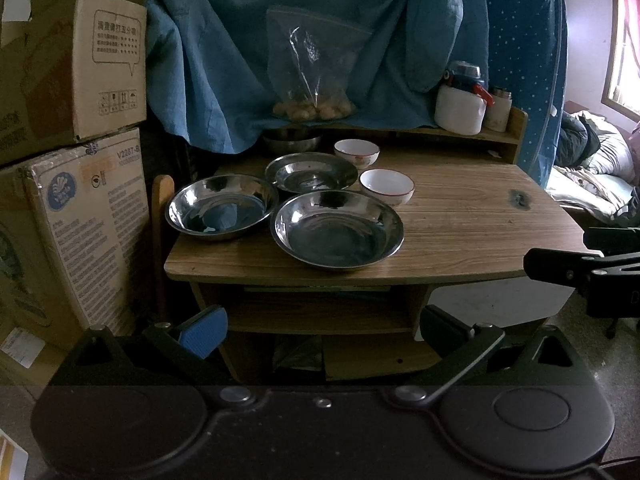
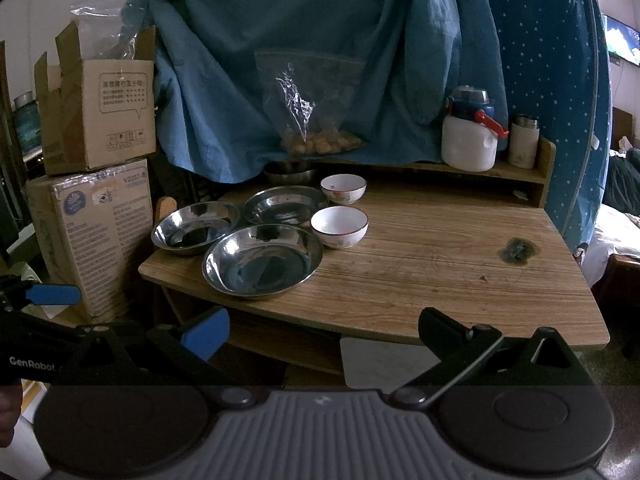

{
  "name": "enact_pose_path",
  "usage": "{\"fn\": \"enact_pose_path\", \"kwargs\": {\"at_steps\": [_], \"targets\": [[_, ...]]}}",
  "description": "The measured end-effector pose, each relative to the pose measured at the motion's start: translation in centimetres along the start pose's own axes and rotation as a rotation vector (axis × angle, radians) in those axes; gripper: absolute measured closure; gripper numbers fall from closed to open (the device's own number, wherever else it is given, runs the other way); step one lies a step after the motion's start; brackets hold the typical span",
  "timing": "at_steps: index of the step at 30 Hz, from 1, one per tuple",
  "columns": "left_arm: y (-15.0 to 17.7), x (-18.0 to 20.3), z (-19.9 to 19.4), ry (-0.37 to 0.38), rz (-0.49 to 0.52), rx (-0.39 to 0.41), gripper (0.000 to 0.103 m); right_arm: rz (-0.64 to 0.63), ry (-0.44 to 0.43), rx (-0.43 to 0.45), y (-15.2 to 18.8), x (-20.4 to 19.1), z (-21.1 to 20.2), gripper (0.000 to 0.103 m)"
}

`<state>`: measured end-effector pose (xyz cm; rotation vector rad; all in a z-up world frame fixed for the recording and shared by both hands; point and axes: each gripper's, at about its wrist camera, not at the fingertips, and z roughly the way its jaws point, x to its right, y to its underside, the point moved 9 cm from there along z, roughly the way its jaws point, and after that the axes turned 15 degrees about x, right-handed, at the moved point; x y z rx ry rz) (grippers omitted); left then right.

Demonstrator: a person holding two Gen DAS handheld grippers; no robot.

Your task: Organize plates and bowls

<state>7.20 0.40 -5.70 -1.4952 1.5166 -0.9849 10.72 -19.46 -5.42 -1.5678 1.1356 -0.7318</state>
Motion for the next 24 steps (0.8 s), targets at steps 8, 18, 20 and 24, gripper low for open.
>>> {"fn": "enact_pose_path", "kwargs": {"at_steps": [8, 18, 20, 24], "targets": [[0.18, -0.30, 0.36, 0.001, -0.001, -0.002, 0.001, -0.001, 0.002, -0.001, 0.01, -0.10, 0.14, 0.000], [0.19, -0.36, 0.42, 0.001, -0.002, -0.003, 0.001, -0.002, 0.002, -0.002, -0.05, -0.07, 0.05, 0.000], [0.18, -0.44, 0.62, 0.002, -0.002, -0.003, 0.001, -0.002, 0.002, -0.004, -0.08, -0.03, -0.01, 0.000], [0.20, -0.50, 0.68, 0.001, -0.003, -0.004, 0.001, -0.001, 0.002, -0.004, -0.12, 0.10, -0.17, 0.000]]}}
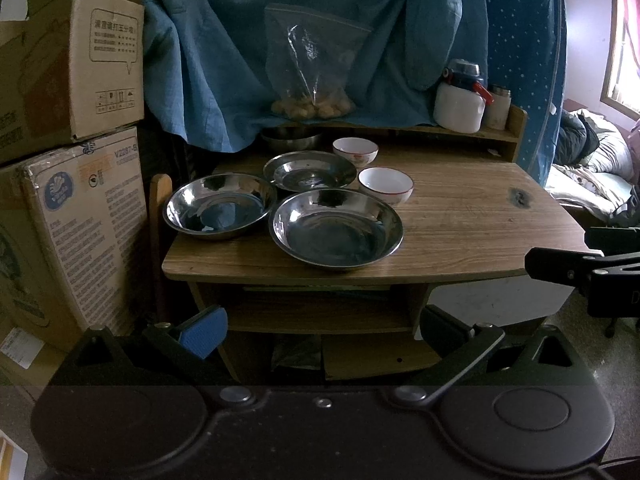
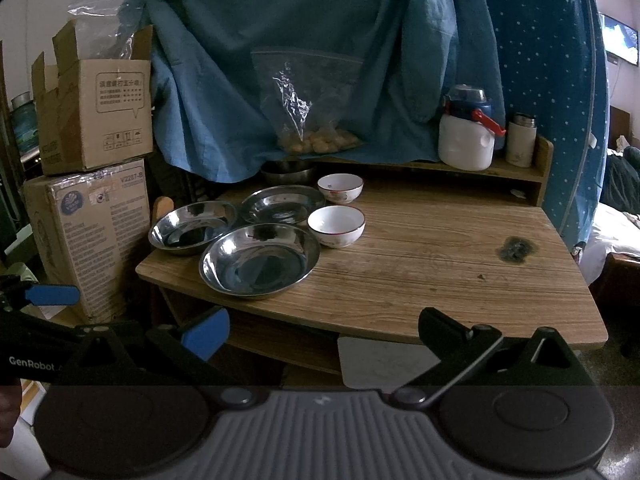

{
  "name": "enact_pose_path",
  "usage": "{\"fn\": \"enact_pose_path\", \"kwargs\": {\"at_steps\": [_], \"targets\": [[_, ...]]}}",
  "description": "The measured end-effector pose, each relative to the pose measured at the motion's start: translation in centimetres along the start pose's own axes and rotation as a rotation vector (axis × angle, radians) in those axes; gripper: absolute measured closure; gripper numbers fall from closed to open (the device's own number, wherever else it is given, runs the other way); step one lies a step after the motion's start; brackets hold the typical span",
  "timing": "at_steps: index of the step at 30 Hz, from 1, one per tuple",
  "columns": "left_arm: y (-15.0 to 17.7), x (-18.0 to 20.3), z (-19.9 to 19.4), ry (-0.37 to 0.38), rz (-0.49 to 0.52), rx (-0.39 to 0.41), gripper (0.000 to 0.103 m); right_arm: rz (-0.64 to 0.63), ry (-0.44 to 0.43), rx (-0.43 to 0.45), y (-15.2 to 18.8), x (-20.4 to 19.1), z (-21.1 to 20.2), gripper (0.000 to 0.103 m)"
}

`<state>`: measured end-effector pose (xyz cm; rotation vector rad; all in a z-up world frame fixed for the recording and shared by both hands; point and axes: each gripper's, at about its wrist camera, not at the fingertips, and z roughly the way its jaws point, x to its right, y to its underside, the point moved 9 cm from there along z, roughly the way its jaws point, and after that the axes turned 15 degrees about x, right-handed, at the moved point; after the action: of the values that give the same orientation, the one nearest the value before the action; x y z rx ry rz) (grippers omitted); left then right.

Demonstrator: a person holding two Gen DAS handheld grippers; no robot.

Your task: Organize plates and bowls

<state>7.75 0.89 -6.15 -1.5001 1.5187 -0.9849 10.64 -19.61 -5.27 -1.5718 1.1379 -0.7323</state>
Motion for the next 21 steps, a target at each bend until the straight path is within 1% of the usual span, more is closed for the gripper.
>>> {"fn": "enact_pose_path", "kwargs": {"at_steps": [4, 10, 21], "targets": [[0.1, 0.0, 0.1, 0.000, 0.000, -0.001, 0.001, -0.001, 0.000, 0.000, -0.1, 0.2, -0.3, 0.000], [0.5, 0.4, 0.8, -0.001, 0.004, -0.004, 0.001, -0.001, 0.000, -0.001, 0.0, -0.1, 0.5, 0.000], [0.6, 0.6, 1.2, -0.001, 0.004, -0.014, 0.001, 0.003, -0.005, -0.006, 0.5, 0.8, 1.4, 0.000]]}}
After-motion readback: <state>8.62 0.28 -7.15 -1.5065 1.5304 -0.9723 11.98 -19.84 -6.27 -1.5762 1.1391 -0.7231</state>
